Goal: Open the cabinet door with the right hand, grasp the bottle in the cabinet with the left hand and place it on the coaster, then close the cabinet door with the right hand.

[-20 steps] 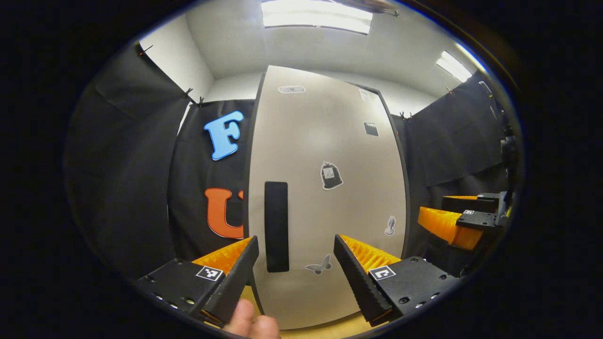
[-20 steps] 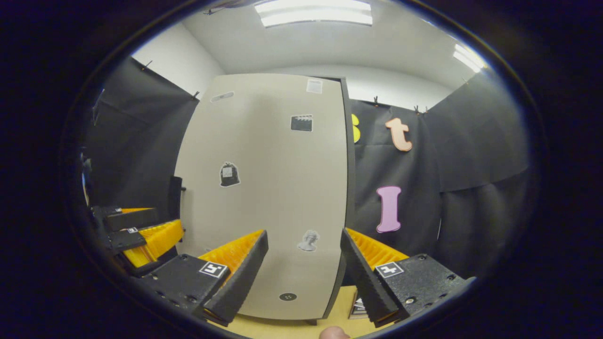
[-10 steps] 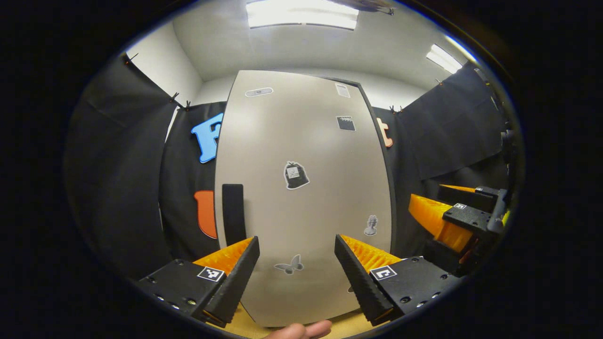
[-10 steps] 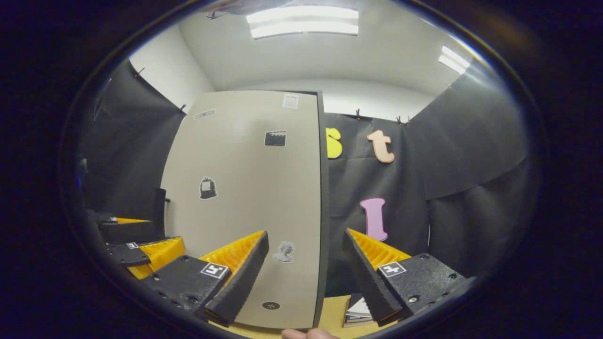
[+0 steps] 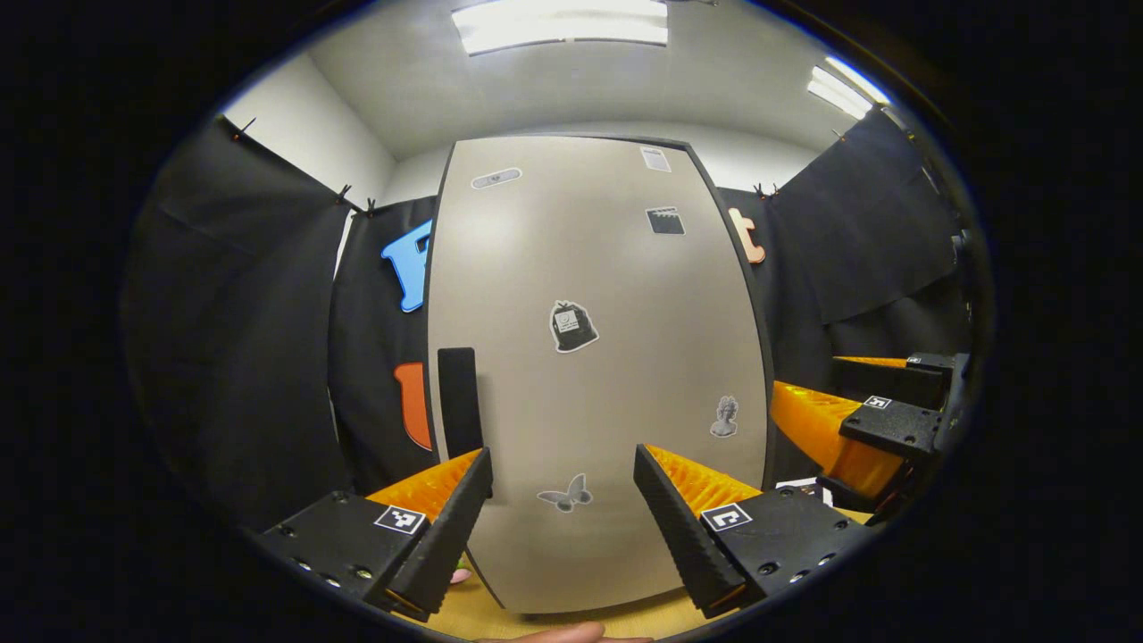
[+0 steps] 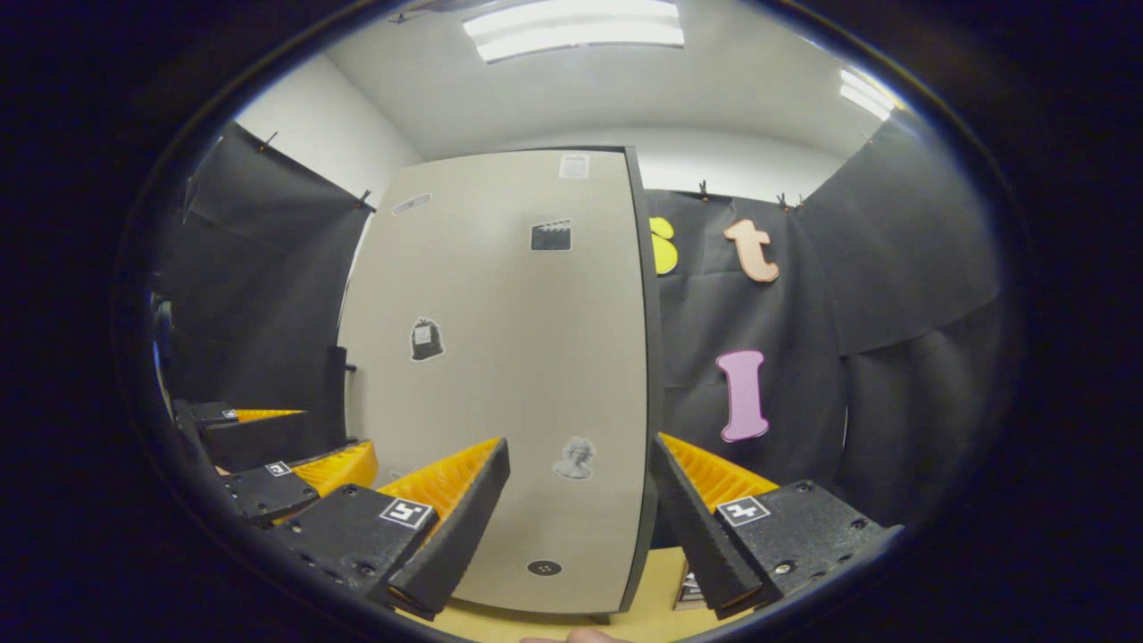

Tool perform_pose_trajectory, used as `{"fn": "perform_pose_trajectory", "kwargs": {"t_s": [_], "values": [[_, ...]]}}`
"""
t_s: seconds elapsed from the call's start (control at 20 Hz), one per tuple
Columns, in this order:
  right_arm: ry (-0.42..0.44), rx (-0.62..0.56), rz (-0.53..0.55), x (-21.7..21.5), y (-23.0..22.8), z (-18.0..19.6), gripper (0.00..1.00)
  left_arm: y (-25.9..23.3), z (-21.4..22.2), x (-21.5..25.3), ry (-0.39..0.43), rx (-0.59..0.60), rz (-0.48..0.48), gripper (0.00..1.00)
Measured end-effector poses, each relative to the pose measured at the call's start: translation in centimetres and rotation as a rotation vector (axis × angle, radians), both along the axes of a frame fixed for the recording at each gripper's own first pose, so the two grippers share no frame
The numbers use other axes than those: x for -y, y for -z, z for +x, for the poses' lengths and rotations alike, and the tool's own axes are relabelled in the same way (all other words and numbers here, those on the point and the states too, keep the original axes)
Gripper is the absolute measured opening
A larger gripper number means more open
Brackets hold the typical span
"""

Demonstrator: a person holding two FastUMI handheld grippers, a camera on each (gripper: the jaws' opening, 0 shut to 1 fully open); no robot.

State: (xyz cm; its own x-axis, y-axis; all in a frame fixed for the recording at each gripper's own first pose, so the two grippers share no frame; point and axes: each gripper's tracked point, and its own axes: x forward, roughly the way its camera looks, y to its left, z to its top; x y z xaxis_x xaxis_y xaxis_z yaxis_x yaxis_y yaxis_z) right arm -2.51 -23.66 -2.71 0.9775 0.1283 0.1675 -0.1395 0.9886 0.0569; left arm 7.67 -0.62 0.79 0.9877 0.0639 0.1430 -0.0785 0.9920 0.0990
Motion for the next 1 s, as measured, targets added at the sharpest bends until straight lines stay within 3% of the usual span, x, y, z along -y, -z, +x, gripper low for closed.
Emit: {"fn": "perform_pose_trajectory", "kwargs": {"t_s": [0.4, 0.75, 0.9, 1.0], "values": [[-0.028, -0.160, 0.057, -1.8, 3.8, -1.0, 1.00, 1.6, -0.5, 0.4, 0.006, -0.067, -0.035, 0.96], [0.022, -0.338, 0.022, -1.5, 7.9, 0.0, 0.99, 5.5, -0.4, -0.6, -0.048, -0.220, -0.107, 0.96], [0.026, -0.372, 0.020, -1.7, 8.7, 0.2, 1.00, 5.9, -0.7, -1.8, -0.108, -0.233, -0.117, 0.97], [0.018, -0.366, 0.027, -2.2, 8.4, 0.3, 1.00, 6.2, -0.8, -1.3, -0.100, -0.249, -0.110, 0.96]]}}
